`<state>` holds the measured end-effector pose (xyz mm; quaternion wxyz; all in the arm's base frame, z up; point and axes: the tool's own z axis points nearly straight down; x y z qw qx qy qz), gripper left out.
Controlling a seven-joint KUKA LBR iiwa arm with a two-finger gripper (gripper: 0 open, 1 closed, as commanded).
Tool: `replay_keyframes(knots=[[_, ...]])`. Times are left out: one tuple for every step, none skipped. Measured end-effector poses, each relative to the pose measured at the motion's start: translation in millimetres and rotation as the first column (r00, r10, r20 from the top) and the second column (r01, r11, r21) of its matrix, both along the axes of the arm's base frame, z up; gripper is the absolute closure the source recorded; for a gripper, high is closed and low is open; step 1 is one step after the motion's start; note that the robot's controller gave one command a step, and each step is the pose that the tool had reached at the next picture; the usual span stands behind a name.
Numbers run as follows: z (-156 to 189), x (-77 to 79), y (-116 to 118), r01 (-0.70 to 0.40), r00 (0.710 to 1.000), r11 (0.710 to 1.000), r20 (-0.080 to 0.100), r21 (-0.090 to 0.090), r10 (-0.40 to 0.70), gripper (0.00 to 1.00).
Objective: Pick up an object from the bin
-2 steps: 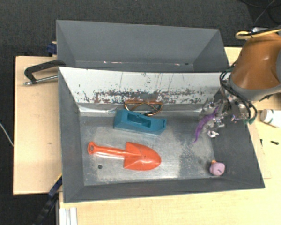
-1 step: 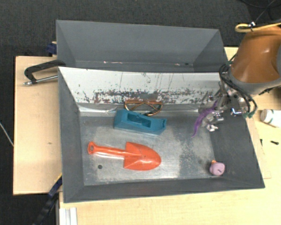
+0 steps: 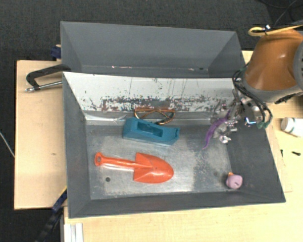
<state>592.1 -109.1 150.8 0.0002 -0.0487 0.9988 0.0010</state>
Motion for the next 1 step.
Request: replay_keyframes(knots=[[52.3,2.3,-2.7,0.011,1.000,1.000,0.002,-0.001,-0.011,1.00]])
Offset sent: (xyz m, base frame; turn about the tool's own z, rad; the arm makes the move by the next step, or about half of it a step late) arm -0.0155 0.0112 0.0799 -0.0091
